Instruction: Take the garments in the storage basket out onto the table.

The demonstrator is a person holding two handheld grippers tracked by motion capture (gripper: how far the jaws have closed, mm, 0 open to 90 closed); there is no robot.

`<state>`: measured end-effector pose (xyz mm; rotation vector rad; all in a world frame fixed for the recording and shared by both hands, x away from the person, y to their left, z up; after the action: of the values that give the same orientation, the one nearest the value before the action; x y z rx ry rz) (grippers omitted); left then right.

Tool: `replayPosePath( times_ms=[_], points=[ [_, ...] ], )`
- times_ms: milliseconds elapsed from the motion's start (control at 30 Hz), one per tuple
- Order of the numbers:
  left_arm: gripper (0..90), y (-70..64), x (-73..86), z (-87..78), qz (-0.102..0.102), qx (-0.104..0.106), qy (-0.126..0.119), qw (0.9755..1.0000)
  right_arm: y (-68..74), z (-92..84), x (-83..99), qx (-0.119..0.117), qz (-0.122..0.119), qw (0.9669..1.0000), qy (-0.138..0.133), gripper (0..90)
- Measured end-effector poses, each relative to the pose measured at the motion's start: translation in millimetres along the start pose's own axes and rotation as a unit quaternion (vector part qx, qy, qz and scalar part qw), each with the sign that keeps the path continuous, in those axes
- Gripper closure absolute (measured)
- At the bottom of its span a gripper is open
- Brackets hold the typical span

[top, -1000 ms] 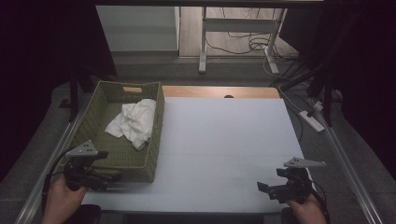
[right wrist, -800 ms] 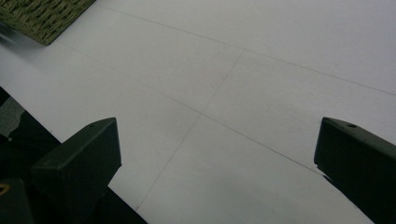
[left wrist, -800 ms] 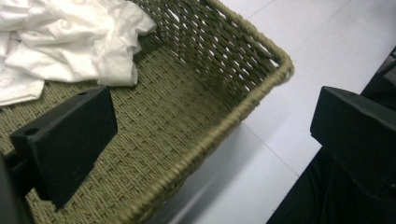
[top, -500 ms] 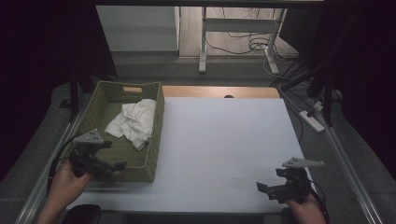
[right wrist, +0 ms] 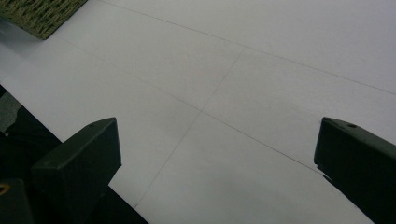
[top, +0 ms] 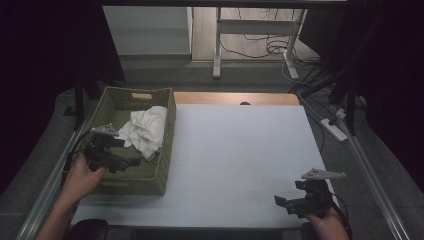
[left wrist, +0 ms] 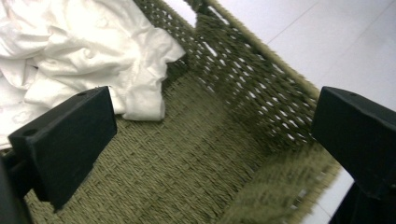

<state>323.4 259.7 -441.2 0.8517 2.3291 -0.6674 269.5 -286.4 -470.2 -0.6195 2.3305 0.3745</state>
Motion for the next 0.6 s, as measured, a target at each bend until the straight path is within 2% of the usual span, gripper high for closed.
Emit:
replayPosePath(
  times_ms=[133, 233, 600],
  points=[
    [0.0, 11.4, -7.7, 6.1, -0.003, -0.017, 0.016, 0.9997, 0.0, 0.3, -0.1, 0.0, 0.0, 1.0, 0.002, 0.7],
    [0.0, 18.8, -14.1, 10.4, -0.014, -0.013, 0.021, 0.9996, 0.3, 0.5, -0.1, -0.001, -0.001, 1.0, 0.003, 0.7],
    [0.0, 38.6, -34.9, 35.3, -0.013, -0.008, 0.051, 0.9986, 0.2, 0.7, -0.1, -0.002, -0.001, 1.0, 0.003, 0.7]
  ],
)
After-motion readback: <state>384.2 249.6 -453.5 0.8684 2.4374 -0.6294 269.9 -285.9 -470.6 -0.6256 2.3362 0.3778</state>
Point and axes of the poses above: each handheld gripper's, and its own axes: z roughly forward along the jaws, x roughly out of its underside, y roughly to its left, the point moved 3 cm from there along z, roughly forward along the jaws, and after that the axes turned 7 degrees about x, right-handed, at the moved point
